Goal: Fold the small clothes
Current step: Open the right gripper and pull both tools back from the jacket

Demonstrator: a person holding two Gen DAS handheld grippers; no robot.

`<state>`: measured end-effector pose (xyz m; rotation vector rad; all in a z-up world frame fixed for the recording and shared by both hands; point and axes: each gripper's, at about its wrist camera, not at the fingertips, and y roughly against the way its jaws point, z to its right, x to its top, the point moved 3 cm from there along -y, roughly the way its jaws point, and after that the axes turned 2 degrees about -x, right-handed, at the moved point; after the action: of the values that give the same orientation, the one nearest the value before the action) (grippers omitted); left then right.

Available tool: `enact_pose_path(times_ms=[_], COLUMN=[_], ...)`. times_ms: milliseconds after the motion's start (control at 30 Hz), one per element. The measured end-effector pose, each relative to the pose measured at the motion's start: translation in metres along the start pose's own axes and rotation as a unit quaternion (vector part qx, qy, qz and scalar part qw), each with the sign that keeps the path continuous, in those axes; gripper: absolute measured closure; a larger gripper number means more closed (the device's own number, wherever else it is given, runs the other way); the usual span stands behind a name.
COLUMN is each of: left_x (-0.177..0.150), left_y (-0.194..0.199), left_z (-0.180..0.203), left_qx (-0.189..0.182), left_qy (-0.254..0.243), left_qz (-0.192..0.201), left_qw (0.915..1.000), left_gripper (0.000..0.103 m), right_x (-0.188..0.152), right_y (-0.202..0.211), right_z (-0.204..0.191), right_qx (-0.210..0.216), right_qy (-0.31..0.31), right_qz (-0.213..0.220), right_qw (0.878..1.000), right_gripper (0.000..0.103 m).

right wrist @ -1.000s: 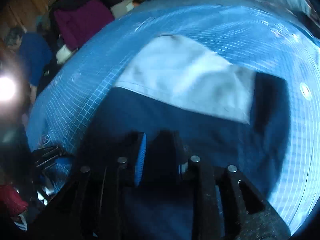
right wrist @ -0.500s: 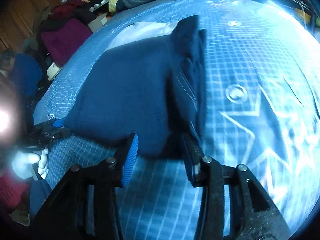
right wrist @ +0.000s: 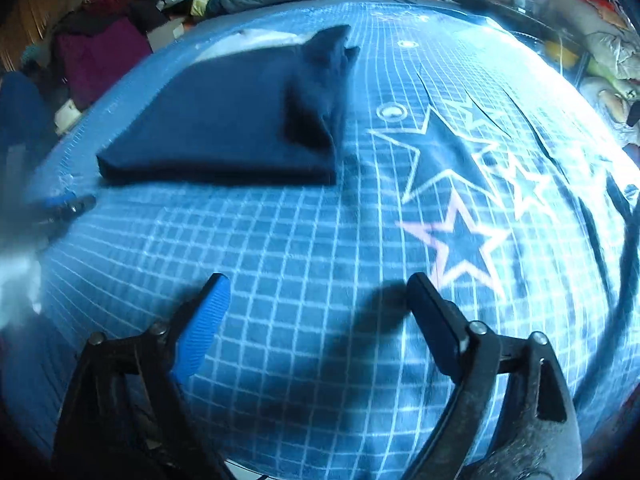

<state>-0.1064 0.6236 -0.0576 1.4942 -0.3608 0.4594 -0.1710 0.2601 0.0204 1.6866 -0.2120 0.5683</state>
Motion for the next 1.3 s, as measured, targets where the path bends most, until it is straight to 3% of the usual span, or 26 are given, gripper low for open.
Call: enact_pose_path(times_ms=[100,733,1033,1200,1300], left_x=[0.003,0.007,0.008,0.007,0.009], left_y=[-0.004,-0.007,-0.01,-0.01,-0.01], left_z=[0.005,0.003,0.003,0.001,0.0], left_qx=[0.021,0.031,0.026,0.022,0.017], left_qy=[0.013,0.061,0.057,0.055,0.055], left_qz=[-0.002,-0.007,-0.006,-0.005,-0.008], left_qw=[0.9997,0.9976,0.998,0.9982,0.9983], left_gripper=[0.0,0.0,0.0,0.0,0.0], right_x=[-0.01,-0.018,-0.009,-0.01,-0.003], right_y=[-0.004,-0.008,-0.015,-0.015,-0.015], right_z=[-0.002,0.001,0.0,-0.002,-0.002], right_qx=[-0.018,-0.018,-0.027,-0.031,-0.032], right_qy=[0.012,0.008,-0.012,-0.014,-0.018], right_qz=[-0.008,0.023,0.036,0.035,0.009], right_qw=[1.0,1.0,0.999,0.999,0.999], right_gripper=[0.0,0.0,0.0,0.0,0.0])
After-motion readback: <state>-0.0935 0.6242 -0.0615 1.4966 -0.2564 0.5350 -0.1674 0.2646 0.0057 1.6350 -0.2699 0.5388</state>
